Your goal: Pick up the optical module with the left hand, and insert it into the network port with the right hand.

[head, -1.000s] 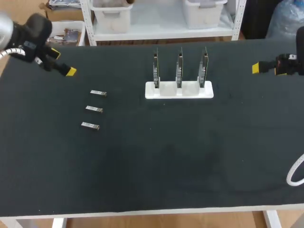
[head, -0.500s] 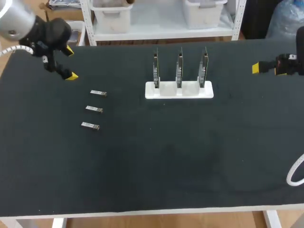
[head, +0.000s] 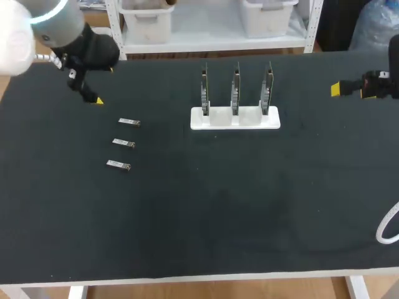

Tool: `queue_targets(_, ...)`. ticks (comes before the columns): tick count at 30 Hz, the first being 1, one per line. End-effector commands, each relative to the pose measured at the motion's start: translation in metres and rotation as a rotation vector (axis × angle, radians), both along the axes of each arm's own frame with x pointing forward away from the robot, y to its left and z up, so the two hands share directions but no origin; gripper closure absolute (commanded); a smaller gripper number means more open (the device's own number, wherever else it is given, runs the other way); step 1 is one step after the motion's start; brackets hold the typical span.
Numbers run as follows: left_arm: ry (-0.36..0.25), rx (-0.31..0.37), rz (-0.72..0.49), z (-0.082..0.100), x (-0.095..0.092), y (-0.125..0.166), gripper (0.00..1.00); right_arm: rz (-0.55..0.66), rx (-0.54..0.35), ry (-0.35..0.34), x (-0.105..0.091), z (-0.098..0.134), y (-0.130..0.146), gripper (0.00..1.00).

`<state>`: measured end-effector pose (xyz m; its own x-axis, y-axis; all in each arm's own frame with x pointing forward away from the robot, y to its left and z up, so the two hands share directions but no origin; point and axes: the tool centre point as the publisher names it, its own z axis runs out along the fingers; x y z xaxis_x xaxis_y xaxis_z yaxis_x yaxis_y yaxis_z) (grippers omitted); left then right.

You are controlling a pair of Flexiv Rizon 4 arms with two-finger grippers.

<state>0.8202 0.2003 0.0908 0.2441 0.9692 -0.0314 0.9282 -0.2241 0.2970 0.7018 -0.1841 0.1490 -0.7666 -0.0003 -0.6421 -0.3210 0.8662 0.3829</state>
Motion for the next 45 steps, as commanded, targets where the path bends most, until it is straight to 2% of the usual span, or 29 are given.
queue_targets(1,0.114,0.119,-0.044,-0.002,0.011,-0.005,0.00,-0.002,-0.002,0.000,-0.002,0.001,0.000,0.00)
queue_targets(10,0.191,0.030,0.067,-0.010,0.012,-0.011,0.00,-0.002,-0.002,0.000,-0.002,0.001,0.000,0.00)
queue_targets(18,0.217,0.061,0.068,-0.029,0.002,-0.008,0.00,-0.002,-0.002,0.000,-0.002,0.001,0.000,0.00)
queue_targets(30,0.245,0.035,0.088,-0.049,-0.013,-0.017,0.00,-0.002,-0.002,0.000,-0.002,0.001,0.000,0.00)
queue_targets(36,0.242,0.031,0.079,-0.054,-0.015,-0.019,0.00,-0.002,-0.002,0.000,-0.002,0.001,0.000,0.00)
queue_targets(45,0.252,-0.010,0.096,-0.061,-0.019,-0.027,0.00,-0.002,-0.002,0.000,-0.002,0.001,0.000,0.00)
